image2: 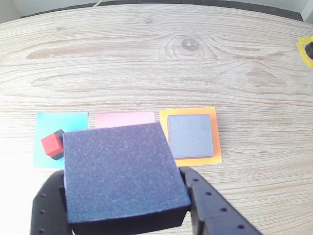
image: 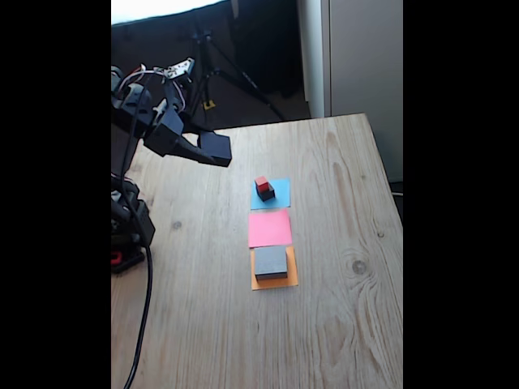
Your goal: Tower of hanoi
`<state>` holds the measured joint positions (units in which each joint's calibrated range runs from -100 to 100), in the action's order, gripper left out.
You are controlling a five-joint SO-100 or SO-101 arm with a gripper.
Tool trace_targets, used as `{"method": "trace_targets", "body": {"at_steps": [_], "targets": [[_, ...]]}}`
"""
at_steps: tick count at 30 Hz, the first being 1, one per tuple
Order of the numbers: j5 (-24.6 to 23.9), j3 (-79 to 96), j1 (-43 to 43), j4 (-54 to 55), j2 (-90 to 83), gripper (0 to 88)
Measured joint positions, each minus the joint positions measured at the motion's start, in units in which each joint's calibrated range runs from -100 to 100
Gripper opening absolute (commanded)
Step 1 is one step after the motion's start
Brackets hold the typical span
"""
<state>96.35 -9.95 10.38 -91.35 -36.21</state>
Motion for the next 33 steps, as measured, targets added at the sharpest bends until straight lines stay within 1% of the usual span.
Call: {"method": "trace_targets", "body": {"at_steps": [7, 11, 13, 16, 18, 23, 26, 29, 33], "targets": [[-1.39, 1.30, -3.20, -1.20, -4.10, 18.9], [-1.39, 10.60, -3.72, 1.68, -7.70, 19.0], [-0.35, 17.12, -3.82, 4.72, -9.92, 19.1], [2.08, 28.94, -3.92, 11.21, -14.02, 19.6], [2.60, 36.94, -3.92, 16.17, -16.42, 19.7], [2.78, 58.50, -3.92, 32.75, -19.07, 19.6], [2.78, 68.58, -3.61, 42.11, -19.07, 19.6], [2.78, 75.79, -3.10, 51.00, -18.47, 19.5], [2.78, 84.92, -3.10, 65.65, -14.79, 19.5]]}}
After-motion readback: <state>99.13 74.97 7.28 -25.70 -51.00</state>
